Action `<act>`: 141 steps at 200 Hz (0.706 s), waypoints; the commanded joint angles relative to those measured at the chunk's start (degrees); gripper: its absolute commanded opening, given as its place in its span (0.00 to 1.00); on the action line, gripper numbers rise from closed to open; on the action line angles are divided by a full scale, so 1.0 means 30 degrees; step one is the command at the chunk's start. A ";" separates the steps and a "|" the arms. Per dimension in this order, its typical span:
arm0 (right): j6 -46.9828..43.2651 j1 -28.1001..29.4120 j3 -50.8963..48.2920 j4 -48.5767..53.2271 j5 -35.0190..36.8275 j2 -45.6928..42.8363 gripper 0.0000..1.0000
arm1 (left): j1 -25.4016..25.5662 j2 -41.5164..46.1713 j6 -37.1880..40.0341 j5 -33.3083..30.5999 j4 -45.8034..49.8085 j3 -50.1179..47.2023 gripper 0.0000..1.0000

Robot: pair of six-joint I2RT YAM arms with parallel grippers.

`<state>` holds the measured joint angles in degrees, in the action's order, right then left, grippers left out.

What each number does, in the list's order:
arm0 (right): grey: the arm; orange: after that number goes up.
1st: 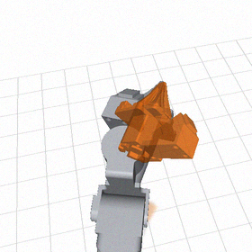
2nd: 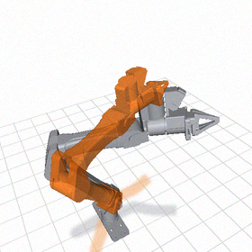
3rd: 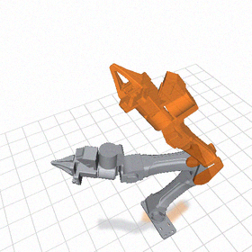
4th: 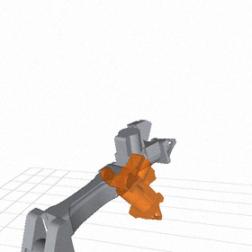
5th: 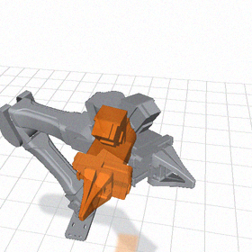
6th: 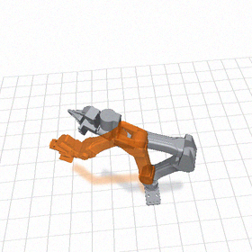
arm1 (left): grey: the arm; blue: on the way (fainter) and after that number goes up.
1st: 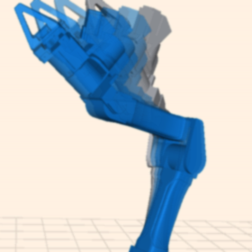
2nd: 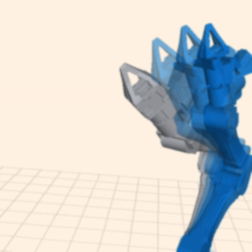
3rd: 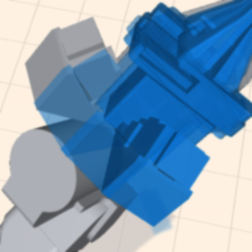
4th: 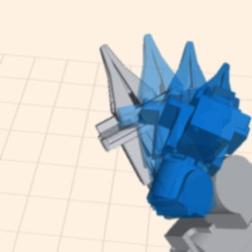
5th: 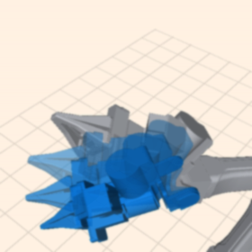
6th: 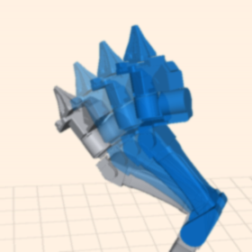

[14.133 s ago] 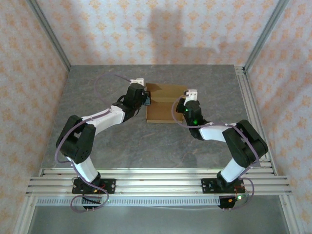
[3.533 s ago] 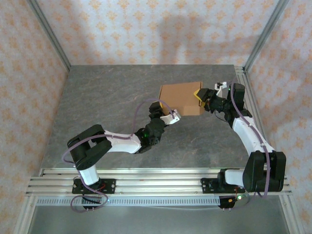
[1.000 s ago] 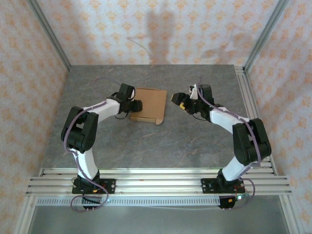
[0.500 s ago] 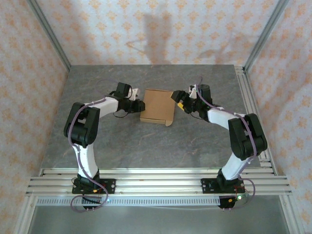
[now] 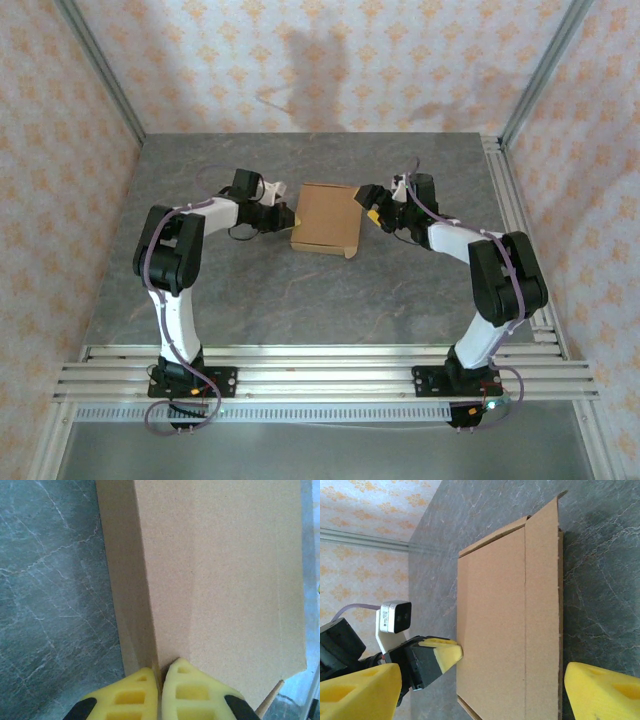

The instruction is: Fold the paper box

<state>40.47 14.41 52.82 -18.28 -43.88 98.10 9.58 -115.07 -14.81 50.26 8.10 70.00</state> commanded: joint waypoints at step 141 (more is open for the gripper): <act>-1.8508 0.0509 1.1046 1.3854 0.4593 0.3243 0.95 | -0.0055 0.5466 -0.0704 -0.5888 0.0149 -0.2214 1.00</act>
<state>-2.42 13.19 78.91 12.69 -36.47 102.02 9.37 -106.50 -11.49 41.91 16.03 68.29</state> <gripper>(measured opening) 0.926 0.998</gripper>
